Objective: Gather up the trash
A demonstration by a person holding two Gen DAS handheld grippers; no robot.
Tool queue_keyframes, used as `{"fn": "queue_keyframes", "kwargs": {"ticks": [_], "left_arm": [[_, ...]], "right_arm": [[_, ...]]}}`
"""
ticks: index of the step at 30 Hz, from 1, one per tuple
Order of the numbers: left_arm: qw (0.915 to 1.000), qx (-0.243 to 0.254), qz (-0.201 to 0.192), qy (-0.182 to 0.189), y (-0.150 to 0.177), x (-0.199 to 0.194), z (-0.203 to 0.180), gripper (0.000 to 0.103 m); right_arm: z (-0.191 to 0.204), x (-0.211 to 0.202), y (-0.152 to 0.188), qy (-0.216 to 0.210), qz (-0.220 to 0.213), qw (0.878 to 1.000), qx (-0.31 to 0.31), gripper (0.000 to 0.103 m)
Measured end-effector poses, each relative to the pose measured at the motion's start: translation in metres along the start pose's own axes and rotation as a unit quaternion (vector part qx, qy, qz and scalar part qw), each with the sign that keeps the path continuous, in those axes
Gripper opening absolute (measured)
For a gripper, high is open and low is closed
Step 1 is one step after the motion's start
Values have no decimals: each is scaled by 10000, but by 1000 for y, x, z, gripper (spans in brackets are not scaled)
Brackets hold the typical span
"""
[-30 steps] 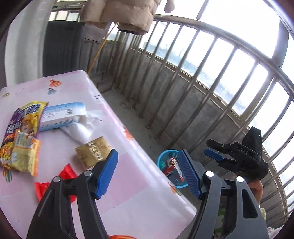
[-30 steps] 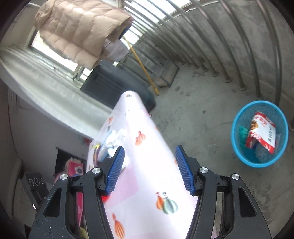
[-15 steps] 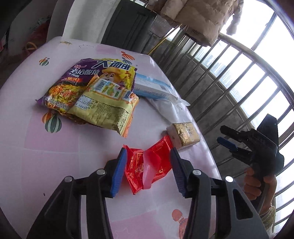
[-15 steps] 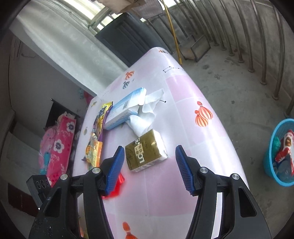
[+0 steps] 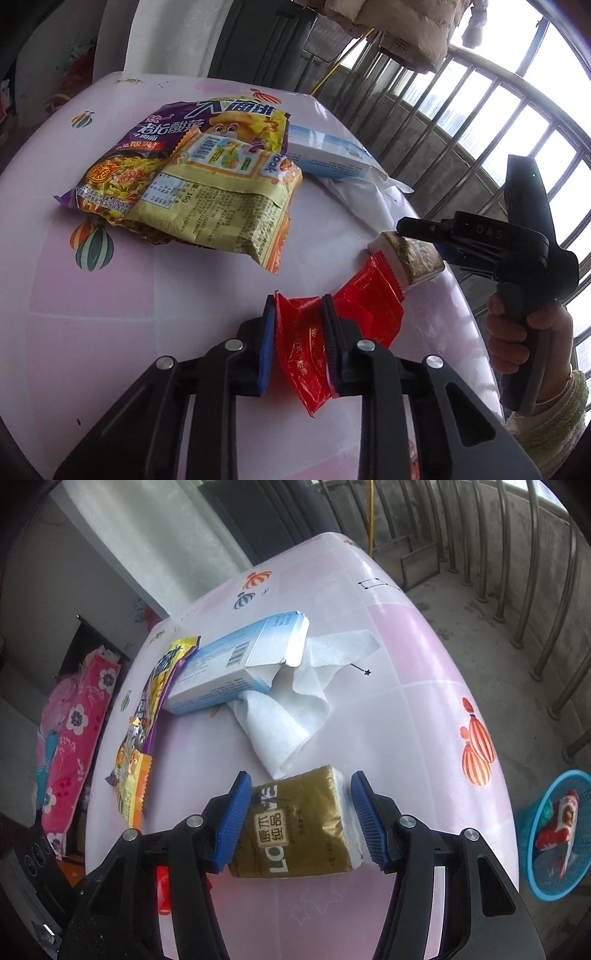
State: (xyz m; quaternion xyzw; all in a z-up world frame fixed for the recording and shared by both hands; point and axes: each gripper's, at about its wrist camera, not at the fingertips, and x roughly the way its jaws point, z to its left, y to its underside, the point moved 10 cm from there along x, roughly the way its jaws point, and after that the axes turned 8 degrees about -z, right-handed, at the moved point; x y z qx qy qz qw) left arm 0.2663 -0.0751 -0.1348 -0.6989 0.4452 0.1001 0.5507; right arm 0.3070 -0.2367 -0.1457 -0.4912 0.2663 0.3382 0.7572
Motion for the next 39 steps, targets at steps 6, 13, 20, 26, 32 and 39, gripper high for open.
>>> {"fn": "queue_keyframes", "kwargs": {"ticks": [6,13,20,26,32,39], "left_arm": [[10000,41,29,-38,4,-4,3,18],[9999,107,96,-79,19,-24,13,17],[9997,42,81,-235,30,-43,30,17],[9996,-110,-4,-269,28,-46,37,17],[9989,-396,-248,-93,19,-51,43,20],[9965,-732,-410,45,15,-69,59,24]], "right_arm": [[7,-8,17,-42,124,9999,-64,54],[17,-22,43,-141,265,9995,-98,54],[34,-34,72,-286,371,9989,-77,54],[52,-41,97,-439,466,9979,-30,54],[71,-45,111,-781,618,9948,225,54],[76,-62,85,-1240,331,9901,564,54]]}}
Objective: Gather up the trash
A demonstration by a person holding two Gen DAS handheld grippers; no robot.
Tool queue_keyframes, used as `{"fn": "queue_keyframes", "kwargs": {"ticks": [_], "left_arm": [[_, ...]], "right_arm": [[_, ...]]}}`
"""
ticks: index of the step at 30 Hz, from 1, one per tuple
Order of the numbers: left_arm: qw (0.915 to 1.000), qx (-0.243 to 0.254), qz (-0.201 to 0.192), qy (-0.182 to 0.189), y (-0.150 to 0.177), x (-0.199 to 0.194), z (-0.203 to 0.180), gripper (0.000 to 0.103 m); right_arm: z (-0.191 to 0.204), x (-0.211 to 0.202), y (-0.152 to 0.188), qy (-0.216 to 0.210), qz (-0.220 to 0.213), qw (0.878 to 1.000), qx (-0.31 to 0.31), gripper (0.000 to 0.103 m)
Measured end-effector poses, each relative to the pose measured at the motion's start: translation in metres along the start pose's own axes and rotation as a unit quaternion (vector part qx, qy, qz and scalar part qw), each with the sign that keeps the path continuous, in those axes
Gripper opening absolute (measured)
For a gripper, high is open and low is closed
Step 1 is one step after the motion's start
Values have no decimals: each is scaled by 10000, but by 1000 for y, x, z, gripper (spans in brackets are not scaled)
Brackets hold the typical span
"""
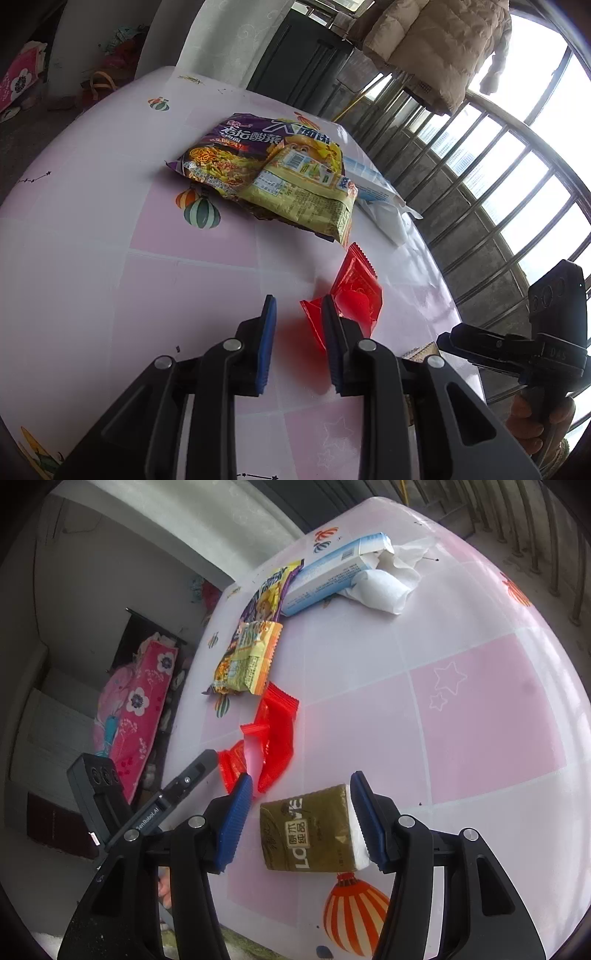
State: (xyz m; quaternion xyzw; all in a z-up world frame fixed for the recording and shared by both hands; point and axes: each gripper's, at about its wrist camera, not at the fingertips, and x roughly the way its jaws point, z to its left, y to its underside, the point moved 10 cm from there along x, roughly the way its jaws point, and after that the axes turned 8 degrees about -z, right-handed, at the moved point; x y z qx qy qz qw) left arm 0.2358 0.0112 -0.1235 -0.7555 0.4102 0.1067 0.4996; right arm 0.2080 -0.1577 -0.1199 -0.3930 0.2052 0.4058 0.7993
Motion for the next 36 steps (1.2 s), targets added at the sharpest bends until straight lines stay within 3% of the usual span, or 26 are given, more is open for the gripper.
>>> {"fn": "queue_keyframes", "kwargs": {"ticks": [5,10,15,20,25,36], "left_arm": [[9998,-64,124,114,6,1,-2,24],[9995,-35,290,111,13,11,-4,24],[9994,91,336,70,15,20,-8,20],[9993,172,329,110,17,24,-14,18],[9990,187,346,223,17,29,-23,17],[9923,135,277,1201,11,14,-62,17]], "right_arm": [[-1,6,-15,-258,-17,9993,282,54],[6,36,-16,-496,320,9973,445,54],[6,65,-13,-465,602,9959,496,53],[10,74,-15,-547,656,9953,462,41],[5,77,-7,-496,701,9950,502,3],[-28,11,-33,-602,-164,9941,885,0]]}}
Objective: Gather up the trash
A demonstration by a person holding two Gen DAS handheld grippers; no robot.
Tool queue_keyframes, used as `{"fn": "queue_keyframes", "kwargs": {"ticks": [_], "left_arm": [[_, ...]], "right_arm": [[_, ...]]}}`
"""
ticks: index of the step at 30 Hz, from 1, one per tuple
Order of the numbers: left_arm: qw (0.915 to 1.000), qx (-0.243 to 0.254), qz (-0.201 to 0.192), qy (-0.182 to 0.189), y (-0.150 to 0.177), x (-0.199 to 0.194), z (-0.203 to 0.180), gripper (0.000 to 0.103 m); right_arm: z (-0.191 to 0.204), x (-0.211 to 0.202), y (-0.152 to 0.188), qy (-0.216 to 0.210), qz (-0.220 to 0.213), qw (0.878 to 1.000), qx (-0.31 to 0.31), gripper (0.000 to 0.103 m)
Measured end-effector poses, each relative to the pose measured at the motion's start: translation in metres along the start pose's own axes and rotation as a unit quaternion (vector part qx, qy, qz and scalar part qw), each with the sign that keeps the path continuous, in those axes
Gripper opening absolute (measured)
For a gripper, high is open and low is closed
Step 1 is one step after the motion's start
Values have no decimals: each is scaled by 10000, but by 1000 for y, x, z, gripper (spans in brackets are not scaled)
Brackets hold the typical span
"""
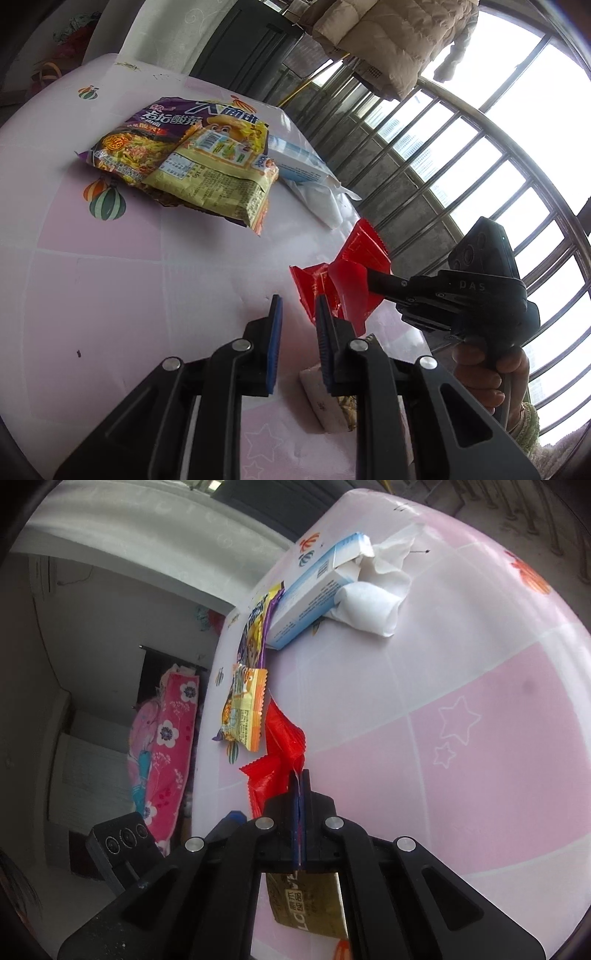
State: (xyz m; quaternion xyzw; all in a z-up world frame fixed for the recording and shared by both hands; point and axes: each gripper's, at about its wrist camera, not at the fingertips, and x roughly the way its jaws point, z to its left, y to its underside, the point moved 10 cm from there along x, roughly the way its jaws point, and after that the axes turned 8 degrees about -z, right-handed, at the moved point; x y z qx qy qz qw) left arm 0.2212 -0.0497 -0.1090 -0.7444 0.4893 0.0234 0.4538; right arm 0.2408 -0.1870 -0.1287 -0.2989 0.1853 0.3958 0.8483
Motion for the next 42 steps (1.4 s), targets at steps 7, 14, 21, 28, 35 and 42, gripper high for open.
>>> {"fn": "queue_keyframes", "kwargs": {"ticks": [7,14,21,28,35,42], "left_arm": [[9980,440,397,213,18,12,-25,57],[9898,852,1066,402,53,15,-44,59],[9810,1383,1327,309,78,10,-62,66],[9740,1862,1269,-233,81,21,-65,64],[9768,1676,1313,-240,72,28,-66,52],[9739,1906,1194,319,49,48,-130,52]], "right_arm": [[-37,-49,-12,144,-476,9976,474,0],[-67,-73,7,283,-487,9951,809,0],[-82,-75,30,215,-330,9943,987,0],[-81,-75,35,69,-312,9944,1004,0],[-95,-119,29,-157,-802,9896,1187,0],[-146,-197,1,61,-1907,9674,1668,0]]}}
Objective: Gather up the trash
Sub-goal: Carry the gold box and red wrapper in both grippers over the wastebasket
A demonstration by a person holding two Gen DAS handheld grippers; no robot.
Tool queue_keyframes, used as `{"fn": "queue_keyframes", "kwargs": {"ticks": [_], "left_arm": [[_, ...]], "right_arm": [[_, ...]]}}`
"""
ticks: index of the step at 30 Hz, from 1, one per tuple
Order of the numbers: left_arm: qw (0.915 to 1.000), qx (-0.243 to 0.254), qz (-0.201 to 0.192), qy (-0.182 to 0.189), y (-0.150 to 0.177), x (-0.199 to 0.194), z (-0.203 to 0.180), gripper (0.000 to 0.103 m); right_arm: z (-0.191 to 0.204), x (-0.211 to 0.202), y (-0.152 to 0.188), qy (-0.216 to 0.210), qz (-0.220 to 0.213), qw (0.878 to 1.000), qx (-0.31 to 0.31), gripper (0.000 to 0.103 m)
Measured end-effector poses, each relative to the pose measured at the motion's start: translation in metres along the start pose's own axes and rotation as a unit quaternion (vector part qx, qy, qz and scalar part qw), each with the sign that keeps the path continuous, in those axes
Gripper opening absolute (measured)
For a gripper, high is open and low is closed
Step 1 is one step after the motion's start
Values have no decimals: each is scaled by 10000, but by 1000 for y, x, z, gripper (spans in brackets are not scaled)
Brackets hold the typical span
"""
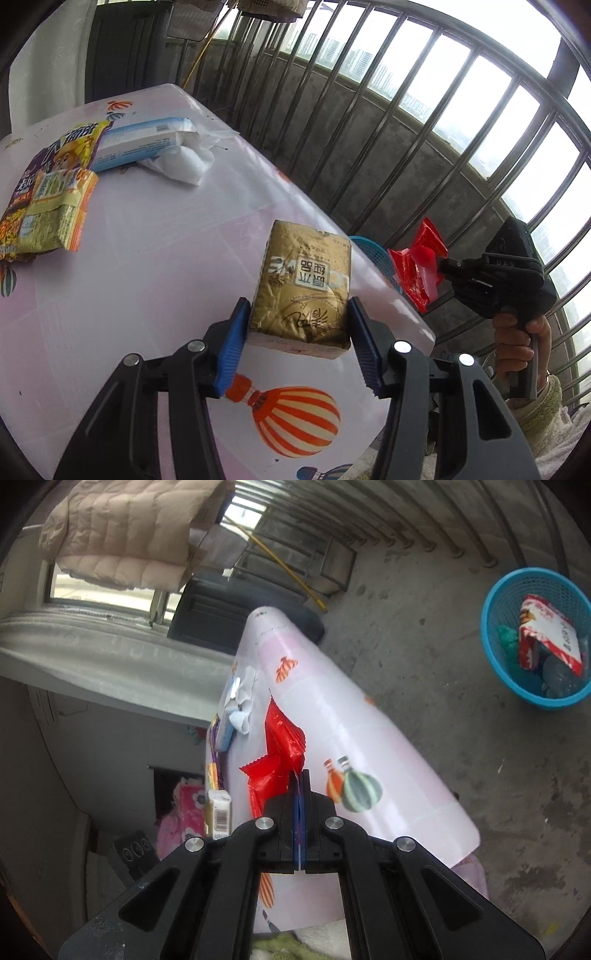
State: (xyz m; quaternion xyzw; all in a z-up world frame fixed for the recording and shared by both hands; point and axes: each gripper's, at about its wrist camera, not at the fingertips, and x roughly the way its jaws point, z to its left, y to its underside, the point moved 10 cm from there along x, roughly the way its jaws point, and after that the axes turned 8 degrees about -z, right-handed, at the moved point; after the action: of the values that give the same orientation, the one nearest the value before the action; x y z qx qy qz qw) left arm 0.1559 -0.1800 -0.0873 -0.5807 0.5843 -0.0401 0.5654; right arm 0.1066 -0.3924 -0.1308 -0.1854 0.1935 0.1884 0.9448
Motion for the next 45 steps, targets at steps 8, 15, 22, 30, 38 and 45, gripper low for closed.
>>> {"fn": "queue_keyframes", "kwargs": {"ticks": [8,15,22,30,38,45], "left_arm": [[9957,451,477,647,-42,77,-89,52],[9869,628,1286,744,-30,160,-135,52],[9795,778,1742,640,-19,212,-152,52],[9775,786,1828,700,-25,243,-162,52],[9729,802,2081,614,-23,299,-173,52],[9716,639,2170,694,-31,356,-201,71]], "right_arm": [[-77,-60,-58,944,-1347,9843,636,0],[-185,-32,-35,789,-1202,9475,2857,0],[-254,30,-47,696,-795,9087,4039,0],[-309,49,-97,1573,-1023,8965,4013,0],[-314,6,-136,1805,-1627,9037,3525,0],[-316,-10,-162,1983,-1745,9145,3064,29]]}}
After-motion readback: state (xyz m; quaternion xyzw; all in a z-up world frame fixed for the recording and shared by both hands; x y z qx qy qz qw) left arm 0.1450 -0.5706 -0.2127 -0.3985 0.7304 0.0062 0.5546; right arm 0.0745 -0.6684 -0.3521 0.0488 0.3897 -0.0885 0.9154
